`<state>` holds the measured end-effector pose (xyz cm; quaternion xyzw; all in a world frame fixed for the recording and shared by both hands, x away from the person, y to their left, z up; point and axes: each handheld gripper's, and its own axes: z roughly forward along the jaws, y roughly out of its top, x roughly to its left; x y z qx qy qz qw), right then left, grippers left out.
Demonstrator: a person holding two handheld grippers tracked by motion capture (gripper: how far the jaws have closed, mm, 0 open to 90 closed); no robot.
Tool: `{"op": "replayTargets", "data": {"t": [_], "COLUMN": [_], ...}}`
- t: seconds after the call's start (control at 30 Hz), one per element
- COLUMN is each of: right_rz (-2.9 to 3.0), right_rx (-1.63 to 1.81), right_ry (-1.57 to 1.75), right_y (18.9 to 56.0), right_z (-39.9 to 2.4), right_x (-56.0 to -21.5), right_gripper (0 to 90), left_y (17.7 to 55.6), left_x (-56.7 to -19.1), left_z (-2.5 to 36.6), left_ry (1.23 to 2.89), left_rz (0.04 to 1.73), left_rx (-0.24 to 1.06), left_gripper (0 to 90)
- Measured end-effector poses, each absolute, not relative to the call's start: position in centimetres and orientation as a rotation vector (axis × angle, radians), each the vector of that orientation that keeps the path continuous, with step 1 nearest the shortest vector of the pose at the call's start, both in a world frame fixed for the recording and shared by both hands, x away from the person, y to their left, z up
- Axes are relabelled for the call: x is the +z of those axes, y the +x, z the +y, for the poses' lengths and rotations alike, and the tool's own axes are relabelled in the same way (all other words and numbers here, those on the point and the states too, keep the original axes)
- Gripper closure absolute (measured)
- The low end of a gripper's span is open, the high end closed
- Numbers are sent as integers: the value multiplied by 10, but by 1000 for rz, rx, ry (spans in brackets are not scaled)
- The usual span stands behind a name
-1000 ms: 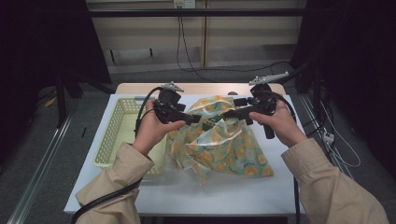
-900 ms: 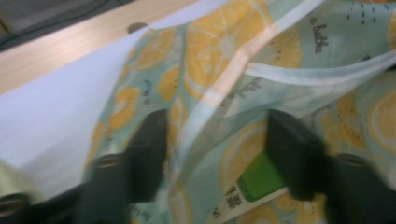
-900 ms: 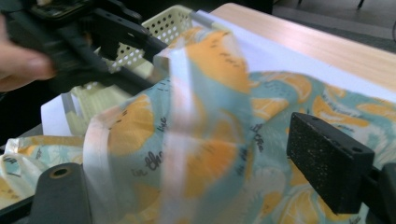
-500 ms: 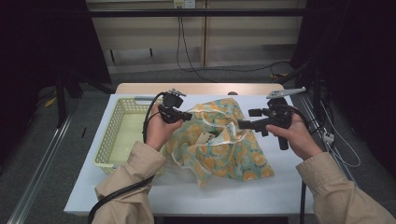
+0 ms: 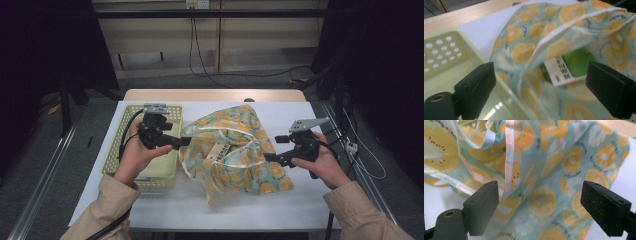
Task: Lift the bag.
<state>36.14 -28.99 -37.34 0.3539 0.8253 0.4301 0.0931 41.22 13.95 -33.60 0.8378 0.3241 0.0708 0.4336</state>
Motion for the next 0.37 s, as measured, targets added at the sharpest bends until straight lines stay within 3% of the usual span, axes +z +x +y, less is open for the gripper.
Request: {"op": "replayTargets", "data": {"t": [0.37], "right_rz": [2443], "right_rx": [1238], "right_ry": [1084], "right_y": [321], "right_z": [-303], "right_x": [-424], "right_gripper": [152], "left_y": [372], "left_x": [-364], "left_z": [165], "left_ry": [2103], "left_rz": [770], "left_rx": [206], "left_gripper": [65]}}
